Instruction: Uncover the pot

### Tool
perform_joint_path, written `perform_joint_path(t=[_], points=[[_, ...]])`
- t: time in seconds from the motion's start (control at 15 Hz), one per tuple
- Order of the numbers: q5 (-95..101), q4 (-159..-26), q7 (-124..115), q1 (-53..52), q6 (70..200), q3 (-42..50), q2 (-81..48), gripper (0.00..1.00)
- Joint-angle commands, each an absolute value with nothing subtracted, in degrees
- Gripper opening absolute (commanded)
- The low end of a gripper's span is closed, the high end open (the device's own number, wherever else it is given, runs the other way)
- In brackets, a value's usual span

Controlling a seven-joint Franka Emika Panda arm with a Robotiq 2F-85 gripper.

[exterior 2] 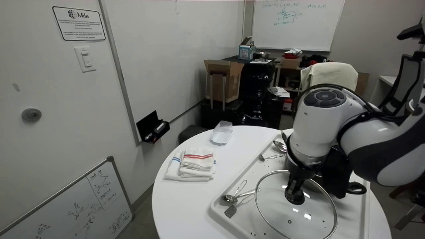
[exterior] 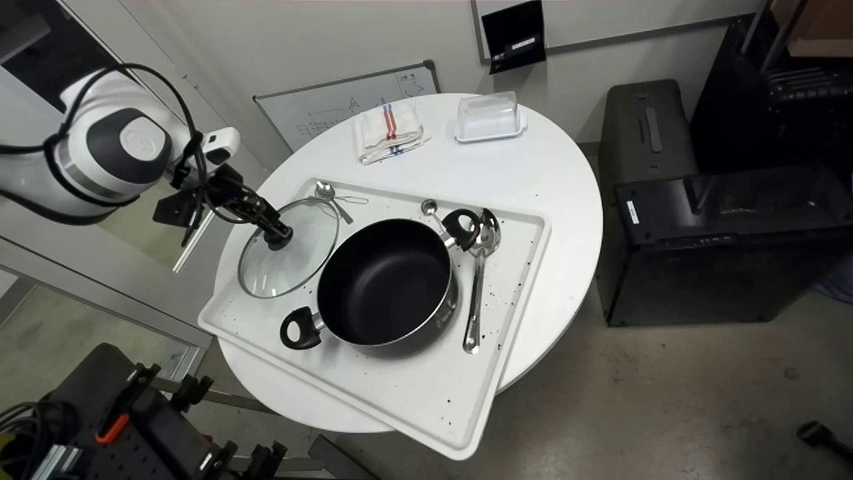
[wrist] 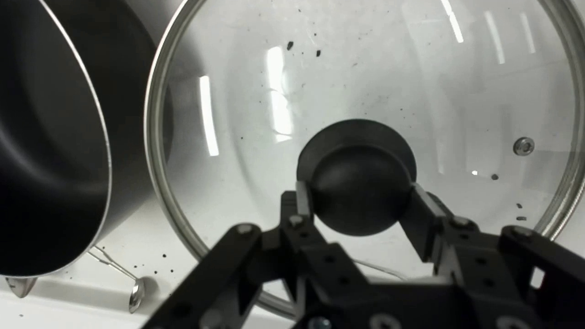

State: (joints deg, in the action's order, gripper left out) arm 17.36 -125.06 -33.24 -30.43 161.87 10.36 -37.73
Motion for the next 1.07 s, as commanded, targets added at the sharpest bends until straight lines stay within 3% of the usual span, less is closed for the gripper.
perform_joint_path(t=[0.0, 0.8, 0.87, 1.0], points=[[14.13, -120.98, -31.25, -28.49, 164.82, 9.22, -42.90, 0.25], [5.72, -118.45, -25.52, -26.62, 167.24, 8.05, -49.25, 0.25], [5.60, -119.01, -25.27, -26.57, 167.29, 8.02, -48.80, 0.75], [5.56, -119.77, -25.06, -26.69, 167.72, 8.25, -48.30, 0.83]])
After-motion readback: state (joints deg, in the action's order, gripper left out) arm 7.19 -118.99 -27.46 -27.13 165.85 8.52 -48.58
